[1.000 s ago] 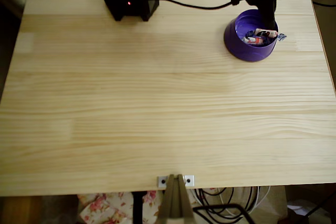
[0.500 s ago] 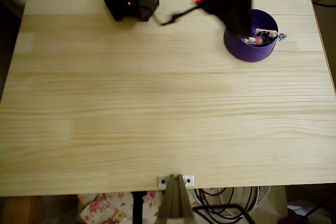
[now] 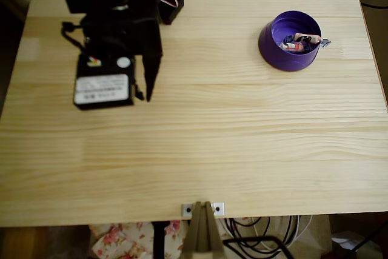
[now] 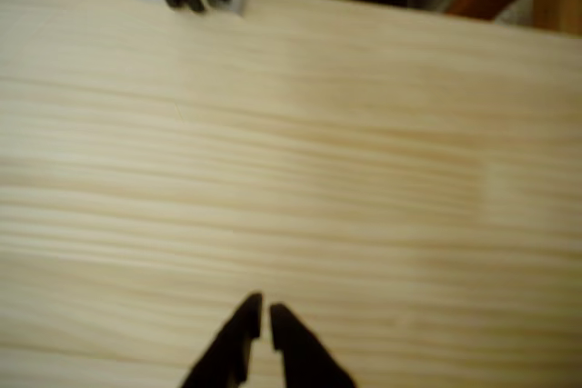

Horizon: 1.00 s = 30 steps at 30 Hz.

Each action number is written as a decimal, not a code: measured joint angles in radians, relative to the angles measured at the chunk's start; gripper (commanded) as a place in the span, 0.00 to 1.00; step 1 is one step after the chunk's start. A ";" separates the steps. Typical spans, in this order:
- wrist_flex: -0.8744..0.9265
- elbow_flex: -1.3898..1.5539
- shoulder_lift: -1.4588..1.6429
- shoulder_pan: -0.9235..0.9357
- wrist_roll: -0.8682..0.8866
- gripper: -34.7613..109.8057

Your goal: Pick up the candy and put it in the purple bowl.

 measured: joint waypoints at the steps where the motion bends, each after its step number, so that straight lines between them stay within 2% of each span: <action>1: -0.008 0.043 0.038 0.023 -0.002 0.24; 10: -0.060 0.305 0.262 0.103 0.037 0.24; 17: 0.058 0.482 0.650 0.101 0.054 0.24; 30: 0.097 0.511 0.709 0.132 0.146 0.24</action>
